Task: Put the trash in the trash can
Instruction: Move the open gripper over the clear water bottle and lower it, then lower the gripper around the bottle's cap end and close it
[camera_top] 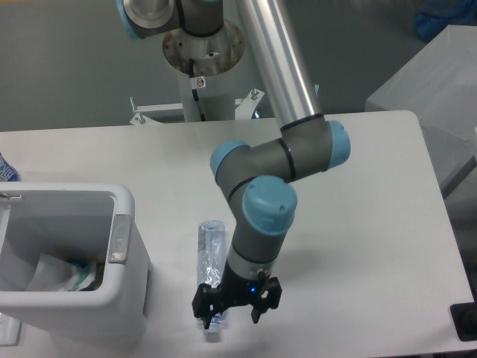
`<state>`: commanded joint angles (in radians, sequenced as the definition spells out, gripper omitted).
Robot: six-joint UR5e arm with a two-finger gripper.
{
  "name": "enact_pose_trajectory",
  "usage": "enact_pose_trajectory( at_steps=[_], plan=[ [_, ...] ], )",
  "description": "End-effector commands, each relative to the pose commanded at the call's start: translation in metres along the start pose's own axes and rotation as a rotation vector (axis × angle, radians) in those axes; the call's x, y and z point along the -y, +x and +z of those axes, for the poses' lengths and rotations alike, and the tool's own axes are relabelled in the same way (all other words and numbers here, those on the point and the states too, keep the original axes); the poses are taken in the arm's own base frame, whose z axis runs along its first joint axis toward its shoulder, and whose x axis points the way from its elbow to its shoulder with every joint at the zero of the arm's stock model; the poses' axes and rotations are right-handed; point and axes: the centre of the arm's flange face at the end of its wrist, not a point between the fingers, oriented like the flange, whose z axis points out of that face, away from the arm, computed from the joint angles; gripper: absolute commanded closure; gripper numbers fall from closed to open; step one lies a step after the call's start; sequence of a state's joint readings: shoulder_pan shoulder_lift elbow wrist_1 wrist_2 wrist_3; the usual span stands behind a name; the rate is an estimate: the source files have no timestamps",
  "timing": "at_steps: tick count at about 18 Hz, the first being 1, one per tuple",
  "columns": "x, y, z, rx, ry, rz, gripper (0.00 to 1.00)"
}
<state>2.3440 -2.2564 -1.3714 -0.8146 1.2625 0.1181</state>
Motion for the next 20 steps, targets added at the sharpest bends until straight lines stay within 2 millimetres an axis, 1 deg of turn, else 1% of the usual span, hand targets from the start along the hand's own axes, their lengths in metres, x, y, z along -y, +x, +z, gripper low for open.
enact_pose_trajectory(
  at_steps=[2, 3, 6, 12, 14, 16, 17, 20],
  plan=[
    [-0.002, 0.005, 0.012, -0.005, -0.014, 0.006, 0.01],
    [-0.002, 0.003, 0.016, -0.004, -0.019, 0.005, 0.01],
    [-0.002, -0.001, 0.022, 0.02, -0.028, 0.005, 0.02],
    [-0.005, -0.004, 0.043, 0.037, -0.05, 0.006, 0.04],
    [-0.003, -0.005, 0.045, 0.04, -0.05, 0.006, 0.07],
    [-0.004, 0.0, 0.048, 0.04, -0.053, 0.012, 0.1],
    [-0.005, 0.0, 0.053, 0.045, -0.06, 0.012, 0.11],
    [-0.007, 0.004, 0.056, 0.063, -0.068, 0.019, 0.11]
  ],
)
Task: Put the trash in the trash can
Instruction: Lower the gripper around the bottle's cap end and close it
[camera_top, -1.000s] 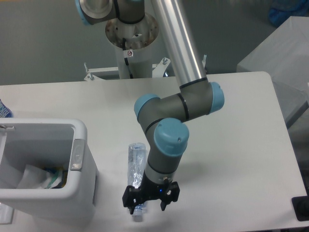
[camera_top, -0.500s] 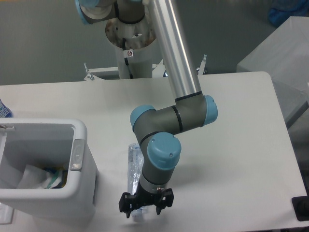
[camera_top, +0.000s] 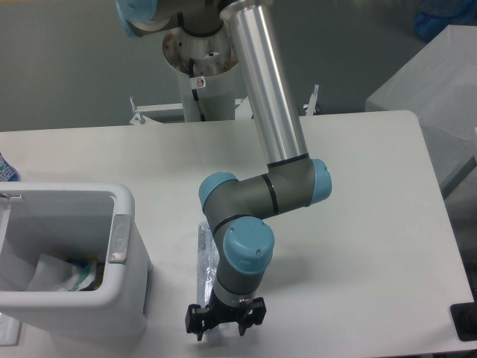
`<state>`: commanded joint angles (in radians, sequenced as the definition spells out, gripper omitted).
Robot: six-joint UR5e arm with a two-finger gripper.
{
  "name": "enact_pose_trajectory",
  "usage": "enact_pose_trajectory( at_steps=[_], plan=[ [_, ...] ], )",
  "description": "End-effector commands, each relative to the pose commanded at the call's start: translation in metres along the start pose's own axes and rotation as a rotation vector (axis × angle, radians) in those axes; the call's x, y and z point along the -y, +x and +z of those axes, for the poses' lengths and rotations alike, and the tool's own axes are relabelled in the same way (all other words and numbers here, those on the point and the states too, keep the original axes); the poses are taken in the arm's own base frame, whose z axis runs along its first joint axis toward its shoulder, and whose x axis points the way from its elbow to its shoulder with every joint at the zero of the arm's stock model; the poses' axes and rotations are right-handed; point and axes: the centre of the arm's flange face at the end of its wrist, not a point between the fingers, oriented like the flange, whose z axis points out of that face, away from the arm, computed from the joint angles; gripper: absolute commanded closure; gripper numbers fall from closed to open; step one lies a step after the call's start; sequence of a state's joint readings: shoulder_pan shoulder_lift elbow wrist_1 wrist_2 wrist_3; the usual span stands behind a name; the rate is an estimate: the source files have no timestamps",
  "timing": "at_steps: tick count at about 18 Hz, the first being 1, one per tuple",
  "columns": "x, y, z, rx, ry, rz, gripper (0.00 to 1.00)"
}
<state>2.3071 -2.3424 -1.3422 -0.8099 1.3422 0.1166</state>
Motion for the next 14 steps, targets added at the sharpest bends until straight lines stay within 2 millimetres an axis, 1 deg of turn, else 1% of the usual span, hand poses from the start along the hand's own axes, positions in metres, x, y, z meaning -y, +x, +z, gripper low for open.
enact_pose_trajectory(
  at_steps=[2, 5, 9, 10, 11, 13, 14],
  plan=[
    [0.0, 0.0008, 0.0018, 0.0, -0.002, 0.001, 0.12],
    [-0.001, 0.0009, 0.0037, 0.006, -0.006, 0.0, 0.22],
    [-0.0013, 0.0018, 0.005, 0.006, -0.008, 0.003, 0.27],
    [-0.0019, 0.0017, 0.0056, 0.006, -0.009, 0.003, 0.3],
    [-0.0019, 0.0017, 0.0056, 0.006, -0.009, 0.003, 0.3],
    [-0.0029, 0.0009, 0.0056, 0.015, -0.012, 0.001, 0.34],
    [-0.0037, 0.0017, 0.0064, 0.017, -0.014, 0.003, 0.38]
  ],
)
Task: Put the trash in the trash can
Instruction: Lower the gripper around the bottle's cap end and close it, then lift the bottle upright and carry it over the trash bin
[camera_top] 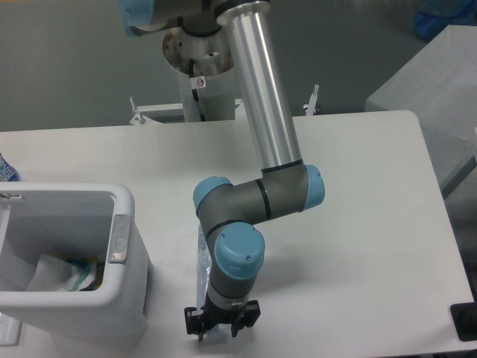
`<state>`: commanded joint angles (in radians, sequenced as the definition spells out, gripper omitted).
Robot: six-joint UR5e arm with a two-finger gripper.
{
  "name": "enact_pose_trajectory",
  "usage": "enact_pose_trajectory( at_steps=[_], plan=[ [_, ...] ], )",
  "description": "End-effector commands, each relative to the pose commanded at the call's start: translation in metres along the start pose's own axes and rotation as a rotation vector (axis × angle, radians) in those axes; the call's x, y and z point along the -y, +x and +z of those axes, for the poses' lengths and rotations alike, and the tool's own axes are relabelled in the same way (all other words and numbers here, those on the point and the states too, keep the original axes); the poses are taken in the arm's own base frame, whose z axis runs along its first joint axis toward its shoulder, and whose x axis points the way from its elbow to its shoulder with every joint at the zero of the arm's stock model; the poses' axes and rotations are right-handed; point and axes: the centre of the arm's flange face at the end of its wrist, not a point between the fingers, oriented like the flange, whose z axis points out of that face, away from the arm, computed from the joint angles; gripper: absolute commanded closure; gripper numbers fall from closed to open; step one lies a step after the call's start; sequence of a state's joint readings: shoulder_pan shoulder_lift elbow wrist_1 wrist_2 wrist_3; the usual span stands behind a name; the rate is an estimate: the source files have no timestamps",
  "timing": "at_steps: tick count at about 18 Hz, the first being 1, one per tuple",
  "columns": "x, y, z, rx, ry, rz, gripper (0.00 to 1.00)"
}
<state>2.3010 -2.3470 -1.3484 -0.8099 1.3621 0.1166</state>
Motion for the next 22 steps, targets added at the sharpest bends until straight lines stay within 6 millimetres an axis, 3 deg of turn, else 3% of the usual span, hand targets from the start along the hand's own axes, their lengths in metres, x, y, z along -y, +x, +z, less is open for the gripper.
enact_pose_trajectory(
  at_steps=[4, 15, 20, 22],
  plan=[
    [-0.002, 0.004, 0.002, 0.01, -0.006, -0.001, 0.49],
    [-0.002, 0.011, 0.0, 0.018, -0.005, 0.005, 0.66],
    [-0.001, 0.012, -0.005, 0.018, 0.002, 0.005, 0.67],
    [0.004, 0.011, -0.016, 0.021, 0.022, 0.009, 0.67]
  ],
)
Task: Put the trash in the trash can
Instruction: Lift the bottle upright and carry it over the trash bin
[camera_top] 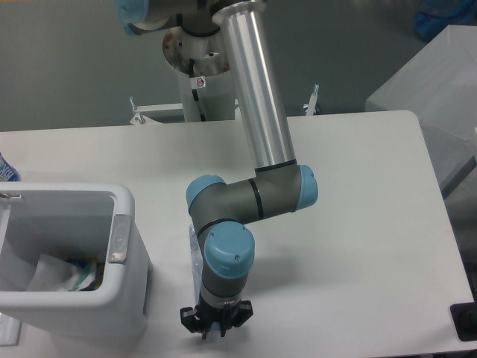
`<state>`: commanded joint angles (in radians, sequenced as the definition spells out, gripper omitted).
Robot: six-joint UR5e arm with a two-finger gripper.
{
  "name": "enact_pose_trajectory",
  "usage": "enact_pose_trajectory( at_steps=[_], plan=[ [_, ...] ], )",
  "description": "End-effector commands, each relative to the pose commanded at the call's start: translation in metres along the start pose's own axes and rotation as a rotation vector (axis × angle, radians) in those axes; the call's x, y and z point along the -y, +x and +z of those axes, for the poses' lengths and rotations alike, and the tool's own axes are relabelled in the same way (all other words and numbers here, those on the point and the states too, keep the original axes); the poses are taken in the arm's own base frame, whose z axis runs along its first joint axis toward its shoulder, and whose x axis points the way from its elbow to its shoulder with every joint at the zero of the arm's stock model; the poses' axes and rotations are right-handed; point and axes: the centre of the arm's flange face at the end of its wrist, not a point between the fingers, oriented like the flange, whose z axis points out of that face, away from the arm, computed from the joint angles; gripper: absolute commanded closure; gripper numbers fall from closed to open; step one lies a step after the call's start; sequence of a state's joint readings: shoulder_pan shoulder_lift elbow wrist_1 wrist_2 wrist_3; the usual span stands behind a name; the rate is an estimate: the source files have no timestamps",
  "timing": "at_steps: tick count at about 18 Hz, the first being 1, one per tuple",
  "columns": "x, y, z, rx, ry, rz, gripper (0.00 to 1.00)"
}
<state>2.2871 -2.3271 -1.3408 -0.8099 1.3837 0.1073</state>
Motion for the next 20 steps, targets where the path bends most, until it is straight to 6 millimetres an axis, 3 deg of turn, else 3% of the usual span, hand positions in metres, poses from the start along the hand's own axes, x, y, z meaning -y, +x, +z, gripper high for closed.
enact_pose_trajectory(
  at_steps=[1, 4, 6, 7, 10, 13, 17, 20],
  plan=[
    [0.008, -0.002, -0.02, 0.005, 0.034, 0.007, 0.67],
    [0.042, -0.046, -0.131, 0.046, 0.208, -0.046, 0.67],
    [0.053, -0.057, -0.209, 0.074, 0.35, -0.059, 0.67],
    [0.057, -0.057, -0.231, 0.08, 0.413, -0.084, 0.67],
    [0.063, -0.052, -0.283, 0.078, 0.561, -0.146, 0.67],
    [0.062, -0.033, -0.339, 0.076, 0.65, -0.134, 0.67],
    [0.049, -0.003, -0.397, 0.005, 0.728, -0.085, 0.67],
    [0.032, 0.035, -0.437, -0.058, 0.774, -0.037, 0.67]
  ],
)
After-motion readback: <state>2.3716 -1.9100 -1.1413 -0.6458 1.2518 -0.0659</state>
